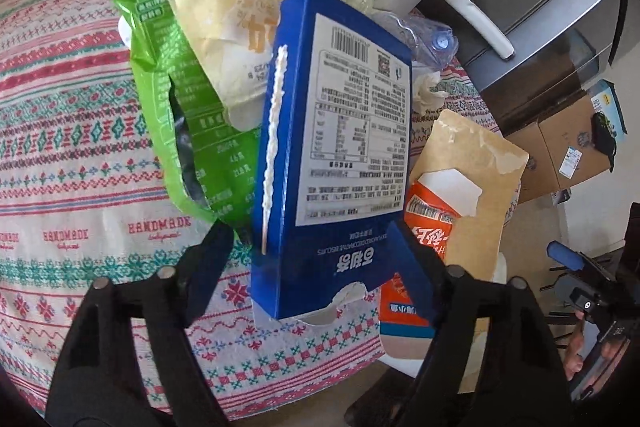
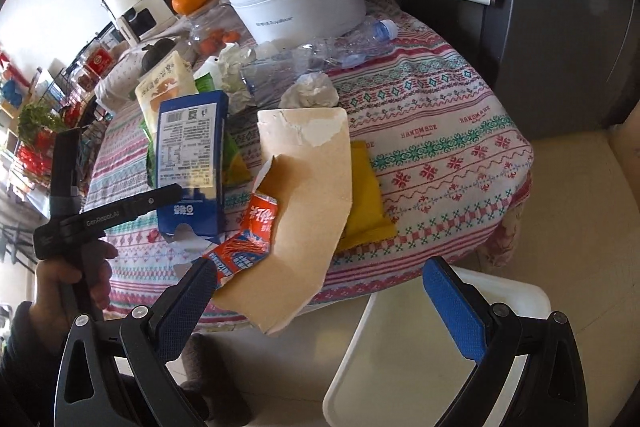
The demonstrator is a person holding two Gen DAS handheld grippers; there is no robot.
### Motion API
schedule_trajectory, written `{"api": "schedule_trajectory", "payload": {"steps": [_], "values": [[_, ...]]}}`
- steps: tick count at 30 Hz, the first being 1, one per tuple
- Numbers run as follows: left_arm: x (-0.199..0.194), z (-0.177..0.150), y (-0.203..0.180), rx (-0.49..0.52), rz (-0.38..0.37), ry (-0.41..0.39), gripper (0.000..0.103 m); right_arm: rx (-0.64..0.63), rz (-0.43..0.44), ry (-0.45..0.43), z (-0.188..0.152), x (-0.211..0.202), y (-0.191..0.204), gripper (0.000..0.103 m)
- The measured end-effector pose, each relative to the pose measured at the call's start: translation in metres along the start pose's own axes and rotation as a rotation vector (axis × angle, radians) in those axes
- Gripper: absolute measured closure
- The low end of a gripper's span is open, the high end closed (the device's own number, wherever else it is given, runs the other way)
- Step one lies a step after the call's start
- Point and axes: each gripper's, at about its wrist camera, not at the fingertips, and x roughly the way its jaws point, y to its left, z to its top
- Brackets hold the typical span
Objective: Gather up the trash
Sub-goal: 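Grasp the blue tissue box with the left gripper while the right gripper grasps the brown paper bag, then carry the blue box and paper bag to the white bin and release both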
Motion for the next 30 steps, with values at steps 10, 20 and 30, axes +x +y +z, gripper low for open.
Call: {"api": "schedule_trajectory", "payload": {"steps": [10, 20, 30], "values": [[-0.007, -0.002, -0.004, -0.044, -0.114, -0.001, 0.066, 0.081, 0.057, 0.054, 0.007, 0.024, -0.025, 0.000], [-0.044, -0.015, -0.026, 0.064, -0.048, -0.067, 0.075, 0.293, 0.229, 0.157, 0.006, 0.061, -0.040, 0.027], [-0.065, -0.030, -0.023, 0.144, 0.016, -0.113, 0.077, 0.344, 0.365, 0.216, 0.004, 0.091, -0.021, 0.089]]}}
